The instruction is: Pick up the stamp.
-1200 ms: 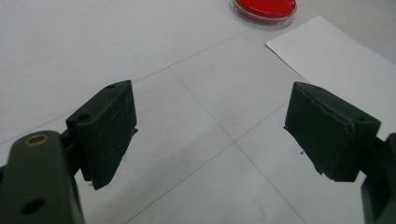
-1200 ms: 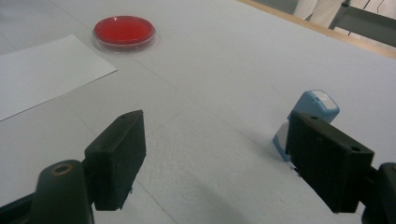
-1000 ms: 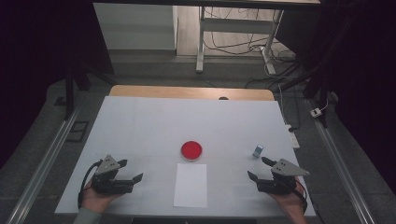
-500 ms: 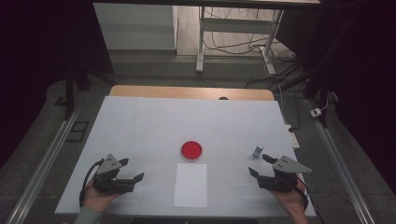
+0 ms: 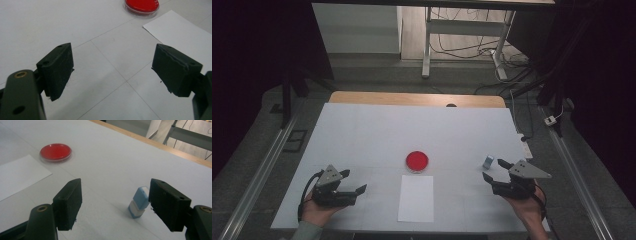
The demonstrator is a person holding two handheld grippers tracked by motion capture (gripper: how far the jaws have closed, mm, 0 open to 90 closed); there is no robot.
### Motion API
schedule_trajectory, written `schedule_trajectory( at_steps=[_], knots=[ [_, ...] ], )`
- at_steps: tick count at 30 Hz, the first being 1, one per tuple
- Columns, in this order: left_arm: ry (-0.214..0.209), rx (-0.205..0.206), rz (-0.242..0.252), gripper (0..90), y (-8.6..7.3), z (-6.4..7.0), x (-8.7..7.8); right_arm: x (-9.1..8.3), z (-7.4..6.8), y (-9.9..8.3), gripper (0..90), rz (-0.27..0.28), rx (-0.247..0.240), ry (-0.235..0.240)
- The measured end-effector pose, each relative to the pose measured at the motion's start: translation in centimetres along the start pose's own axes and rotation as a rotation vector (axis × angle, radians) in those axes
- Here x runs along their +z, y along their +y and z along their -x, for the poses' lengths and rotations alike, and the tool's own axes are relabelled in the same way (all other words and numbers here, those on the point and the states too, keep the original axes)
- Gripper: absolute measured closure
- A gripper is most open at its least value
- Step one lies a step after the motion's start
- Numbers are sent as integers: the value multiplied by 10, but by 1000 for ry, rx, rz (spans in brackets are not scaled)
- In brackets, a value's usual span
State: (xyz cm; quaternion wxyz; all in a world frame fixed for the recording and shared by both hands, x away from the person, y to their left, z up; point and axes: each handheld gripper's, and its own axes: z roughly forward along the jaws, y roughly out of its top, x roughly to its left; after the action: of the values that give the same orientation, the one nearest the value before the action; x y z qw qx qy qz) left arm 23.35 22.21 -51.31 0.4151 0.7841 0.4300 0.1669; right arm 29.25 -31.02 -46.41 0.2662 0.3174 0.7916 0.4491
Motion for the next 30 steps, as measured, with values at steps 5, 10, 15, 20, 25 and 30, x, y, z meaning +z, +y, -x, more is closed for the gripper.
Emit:
schedule_trajectory(
  at_steps=[5, 10, 15, 20, 25, 30],
  knots=[
    [-6, 3, 3, 181, 2, 0, 2, 0, 7, 16, 270, -16, 27, -8],
    [-11, 10, -2, 182, 3, 0, 4, 6, 14, 27, 270, -40, 51, -22],
    [-10, 8, -4, 182, 2, 0, 5, 15, 25, 33, 270, -53, 64, -49],
    [-9, 12, -10, 182, 1, -1, 6, 20, 31, 32, 271, -73, 35, -69],
    [-5, 12, -16, 182, 0, 0, 7, 23, 40, 25, 269, -98, 50, -76],
    [-5, 11, -13, 182, 0, -1, 6, 25, 46, 19, 267, -119, 66, -65]
  ],
)
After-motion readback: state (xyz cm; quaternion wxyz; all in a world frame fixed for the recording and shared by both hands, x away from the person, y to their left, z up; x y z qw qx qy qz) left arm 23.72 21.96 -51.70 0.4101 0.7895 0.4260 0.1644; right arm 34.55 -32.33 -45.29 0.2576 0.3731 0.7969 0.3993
